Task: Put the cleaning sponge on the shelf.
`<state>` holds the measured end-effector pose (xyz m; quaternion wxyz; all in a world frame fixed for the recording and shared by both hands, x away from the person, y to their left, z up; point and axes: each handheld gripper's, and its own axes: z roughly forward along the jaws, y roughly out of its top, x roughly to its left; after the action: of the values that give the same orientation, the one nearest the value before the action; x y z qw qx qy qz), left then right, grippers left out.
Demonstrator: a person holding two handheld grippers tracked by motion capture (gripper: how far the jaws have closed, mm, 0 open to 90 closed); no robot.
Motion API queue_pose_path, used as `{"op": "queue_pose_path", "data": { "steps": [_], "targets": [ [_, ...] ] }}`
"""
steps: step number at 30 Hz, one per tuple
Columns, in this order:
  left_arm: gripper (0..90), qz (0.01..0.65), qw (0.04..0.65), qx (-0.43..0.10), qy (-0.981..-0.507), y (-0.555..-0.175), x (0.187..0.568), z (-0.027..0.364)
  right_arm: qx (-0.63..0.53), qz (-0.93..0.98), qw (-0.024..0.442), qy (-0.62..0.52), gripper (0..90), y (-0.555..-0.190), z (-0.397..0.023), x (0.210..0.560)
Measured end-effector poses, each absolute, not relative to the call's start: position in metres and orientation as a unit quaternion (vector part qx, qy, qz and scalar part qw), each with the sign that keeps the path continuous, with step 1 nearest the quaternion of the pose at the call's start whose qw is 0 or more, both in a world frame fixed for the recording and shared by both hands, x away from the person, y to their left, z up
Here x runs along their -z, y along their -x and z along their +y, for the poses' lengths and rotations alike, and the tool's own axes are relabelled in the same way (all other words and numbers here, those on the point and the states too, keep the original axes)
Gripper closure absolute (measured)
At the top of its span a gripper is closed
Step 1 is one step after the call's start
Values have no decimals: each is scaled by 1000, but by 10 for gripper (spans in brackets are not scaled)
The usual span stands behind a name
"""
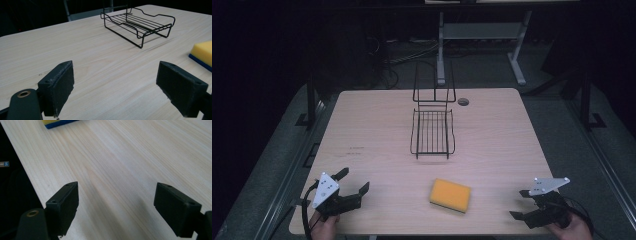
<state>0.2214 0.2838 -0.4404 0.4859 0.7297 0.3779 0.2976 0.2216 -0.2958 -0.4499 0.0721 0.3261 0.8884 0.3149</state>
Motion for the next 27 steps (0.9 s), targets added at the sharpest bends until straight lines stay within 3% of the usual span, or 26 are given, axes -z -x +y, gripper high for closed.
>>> {"op": "queue_pose_path", "data": {
  "steps": [27],
  "targets": [
    [140, 382, 488, -299, -726, -218, 440, 286, -313, 907, 62, -274, 191, -223, -263, 442]
  ]
}}
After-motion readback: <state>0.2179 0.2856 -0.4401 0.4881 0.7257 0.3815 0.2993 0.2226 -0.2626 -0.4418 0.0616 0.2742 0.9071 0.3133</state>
